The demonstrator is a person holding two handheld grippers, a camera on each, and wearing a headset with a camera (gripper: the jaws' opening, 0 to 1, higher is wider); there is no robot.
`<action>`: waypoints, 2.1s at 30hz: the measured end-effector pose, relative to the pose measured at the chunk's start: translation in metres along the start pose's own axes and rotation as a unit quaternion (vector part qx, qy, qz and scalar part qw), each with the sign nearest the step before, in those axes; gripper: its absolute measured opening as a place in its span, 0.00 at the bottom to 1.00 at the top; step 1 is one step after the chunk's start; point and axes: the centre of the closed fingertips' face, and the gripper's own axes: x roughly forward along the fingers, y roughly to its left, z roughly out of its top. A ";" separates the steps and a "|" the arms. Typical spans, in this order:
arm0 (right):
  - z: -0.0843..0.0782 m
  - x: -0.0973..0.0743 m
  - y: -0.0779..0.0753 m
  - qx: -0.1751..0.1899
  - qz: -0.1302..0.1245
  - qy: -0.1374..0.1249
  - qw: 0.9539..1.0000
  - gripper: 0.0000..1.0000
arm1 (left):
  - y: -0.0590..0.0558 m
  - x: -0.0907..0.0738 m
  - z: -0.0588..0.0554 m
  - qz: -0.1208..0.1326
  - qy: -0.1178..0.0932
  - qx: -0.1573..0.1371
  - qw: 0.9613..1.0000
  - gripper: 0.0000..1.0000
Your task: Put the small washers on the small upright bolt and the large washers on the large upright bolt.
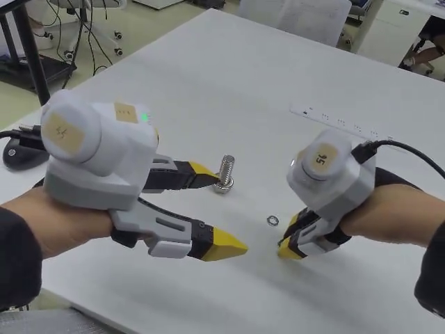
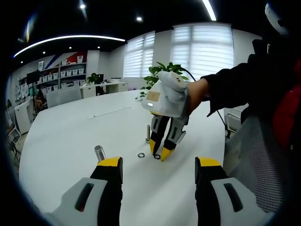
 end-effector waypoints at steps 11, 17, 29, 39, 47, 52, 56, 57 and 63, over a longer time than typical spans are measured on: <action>0.000 -0.001 0.000 -0.015 0.005 -0.007 1.000 0.15 | -0.002 -0.002 0.000 -0.001 0.002 -0.001 1.000 0.61; -0.001 -0.001 -0.002 -0.010 0.006 -0.003 1.000 0.14 | -0.002 -0.001 -0.002 -0.002 0.004 -0.002 1.000 0.61; 0.000 0.000 -0.003 0.009 0.003 0.007 1.000 0.13 | -0.001 0.001 -0.003 -0.004 0.008 -0.003 1.000 0.60; 0.002 0.000 -0.004 0.024 -0.003 -0.003 1.000 0.13 | -0.001 0.000 -0.003 -0.003 0.008 -0.002 1.000 0.61; -0.003 -0.001 -0.002 0.032 -0.001 0.003 0.999 0.13 | 0.000 -0.001 -0.002 -0.001 0.005 -0.003 1.000 0.60; -0.010 -0.011 -0.002 0.039 0.000 0.004 0.999 0.13 | -0.001 -0.001 -0.003 -0.002 0.005 -0.004 1.000 0.60; -0.017 -0.017 -0.003 0.044 -0.003 0.007 0.999 0.13 | -0.002 -0.001 -0.003 -0.003 0.006 -0.004 1.000 0.60; -0.019 -0.020 -0.003 0.045 -0.004 0.008 0.999 0.13 | -0.002 -0.001 -0.003 -0.003 0.007 -0.004 1.000 0.60; -0.020 -0.038 -0.003 0.057 -0.007 -0.006 0.998 0.13 | -0.001 -0.001 -0.004 -0.002 0.007 -0.004 1.000 0.60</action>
